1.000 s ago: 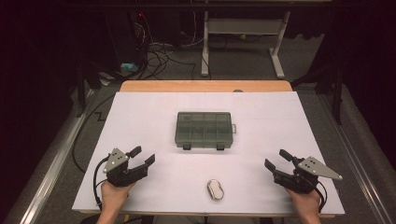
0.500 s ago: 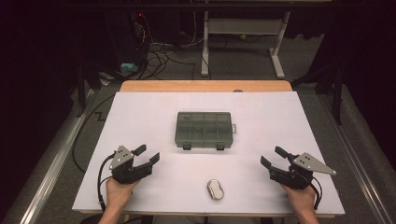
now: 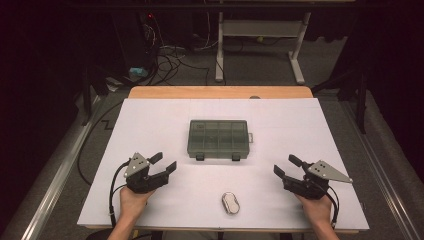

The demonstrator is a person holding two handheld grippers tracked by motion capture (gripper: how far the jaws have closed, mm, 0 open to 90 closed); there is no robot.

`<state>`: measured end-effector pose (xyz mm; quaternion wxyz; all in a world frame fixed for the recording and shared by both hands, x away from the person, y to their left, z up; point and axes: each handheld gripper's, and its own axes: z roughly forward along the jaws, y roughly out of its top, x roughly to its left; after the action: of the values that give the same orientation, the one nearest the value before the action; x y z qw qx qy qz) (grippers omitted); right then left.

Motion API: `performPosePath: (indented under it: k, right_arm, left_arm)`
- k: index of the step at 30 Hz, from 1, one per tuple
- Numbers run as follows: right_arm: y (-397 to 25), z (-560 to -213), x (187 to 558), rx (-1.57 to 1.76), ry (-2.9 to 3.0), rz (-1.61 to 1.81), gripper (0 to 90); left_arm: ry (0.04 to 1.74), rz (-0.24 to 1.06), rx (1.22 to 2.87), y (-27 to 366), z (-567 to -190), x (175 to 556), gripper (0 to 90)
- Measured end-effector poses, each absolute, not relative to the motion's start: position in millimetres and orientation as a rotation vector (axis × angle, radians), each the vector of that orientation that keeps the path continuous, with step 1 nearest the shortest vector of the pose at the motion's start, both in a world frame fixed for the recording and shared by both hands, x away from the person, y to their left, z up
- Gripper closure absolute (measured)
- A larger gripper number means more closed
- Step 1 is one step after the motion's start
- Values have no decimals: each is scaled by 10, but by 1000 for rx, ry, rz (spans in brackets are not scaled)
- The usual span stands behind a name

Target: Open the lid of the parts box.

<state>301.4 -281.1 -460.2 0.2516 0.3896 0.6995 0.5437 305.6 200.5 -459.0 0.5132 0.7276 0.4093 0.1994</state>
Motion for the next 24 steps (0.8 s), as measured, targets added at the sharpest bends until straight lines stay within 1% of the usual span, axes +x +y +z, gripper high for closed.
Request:
performPosePath:
  k: [10, 17, 24]
  right_arm:
    - [-2784, -4584, 3093, 1065, 1887, 1508, 298]
    - [-2674, -4593, 3202, 1052, 1904, 1521, 302]
    - [-2531, -4577, 3267, 1038, 1932, 1506, 302]
  left_arm:
    - [982, 484, 1758, 1910, -4580, 3177, 357]
    - [996, 504, 1777, 1820, -4545, 3260, 354]
    - [1012, 477, 1781, 1742, -4497, 3331, 357]
